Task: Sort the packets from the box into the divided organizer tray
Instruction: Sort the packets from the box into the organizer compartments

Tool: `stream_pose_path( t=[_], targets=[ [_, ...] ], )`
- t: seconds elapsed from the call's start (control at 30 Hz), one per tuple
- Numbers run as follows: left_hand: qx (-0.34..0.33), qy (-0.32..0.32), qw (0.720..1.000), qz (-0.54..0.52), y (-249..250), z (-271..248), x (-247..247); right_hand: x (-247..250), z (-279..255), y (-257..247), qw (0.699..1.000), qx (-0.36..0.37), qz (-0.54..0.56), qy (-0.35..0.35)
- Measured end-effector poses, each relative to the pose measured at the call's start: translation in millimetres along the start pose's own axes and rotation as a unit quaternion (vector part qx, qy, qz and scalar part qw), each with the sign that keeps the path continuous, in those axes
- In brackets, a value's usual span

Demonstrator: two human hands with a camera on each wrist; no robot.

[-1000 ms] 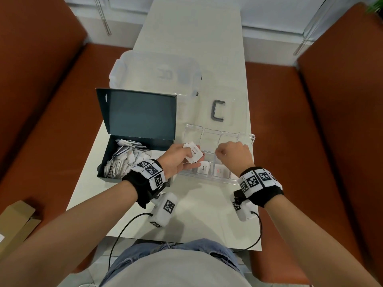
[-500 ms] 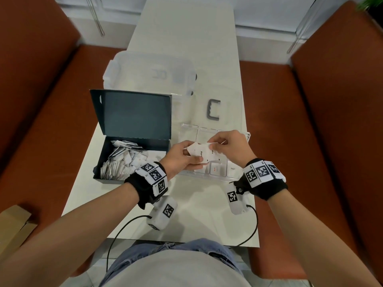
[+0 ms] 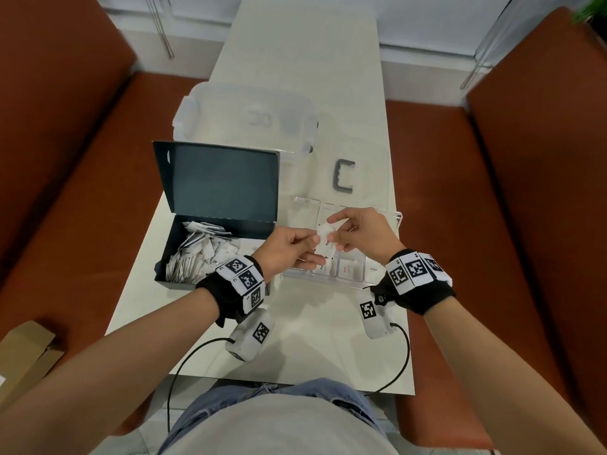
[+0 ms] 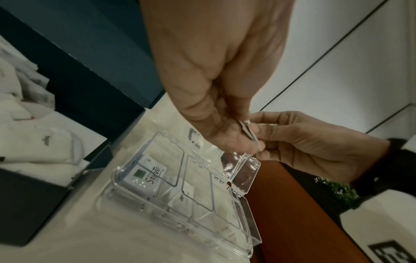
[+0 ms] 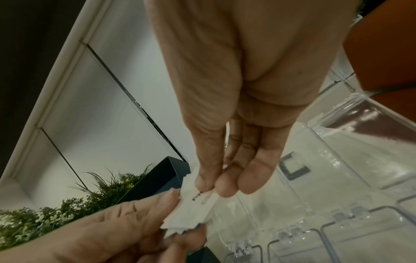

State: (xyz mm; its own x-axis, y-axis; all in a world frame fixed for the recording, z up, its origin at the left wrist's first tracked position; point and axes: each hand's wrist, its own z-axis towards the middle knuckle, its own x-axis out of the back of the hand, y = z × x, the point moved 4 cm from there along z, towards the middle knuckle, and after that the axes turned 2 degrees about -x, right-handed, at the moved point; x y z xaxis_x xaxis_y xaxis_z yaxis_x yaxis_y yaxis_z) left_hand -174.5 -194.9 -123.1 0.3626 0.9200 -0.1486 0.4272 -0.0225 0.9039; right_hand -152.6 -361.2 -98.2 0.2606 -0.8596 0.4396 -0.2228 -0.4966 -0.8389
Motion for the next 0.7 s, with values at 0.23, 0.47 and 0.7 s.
stream_pose_path(
  t=[0.23,0.47,0.7],
  targets=[
    [0.012,0.040,0.998,-0.038,3.2,-2.8,8.1,-3.1,1.5,-6.3,0.999,-0.009,0.027,-0.035],
    [-0.034,0.047,0.998,-0.007,6.7,-1.2,4.7,-5.2,4.2,-6.1,0.999,0.018,0.050,0.008],
    [-0.053,0.075,0.996,-0.006,2.8,1.6,7.6,-9.7,3.2,-2.3,1.000,0.012,0.024,0.001]
  ],
)
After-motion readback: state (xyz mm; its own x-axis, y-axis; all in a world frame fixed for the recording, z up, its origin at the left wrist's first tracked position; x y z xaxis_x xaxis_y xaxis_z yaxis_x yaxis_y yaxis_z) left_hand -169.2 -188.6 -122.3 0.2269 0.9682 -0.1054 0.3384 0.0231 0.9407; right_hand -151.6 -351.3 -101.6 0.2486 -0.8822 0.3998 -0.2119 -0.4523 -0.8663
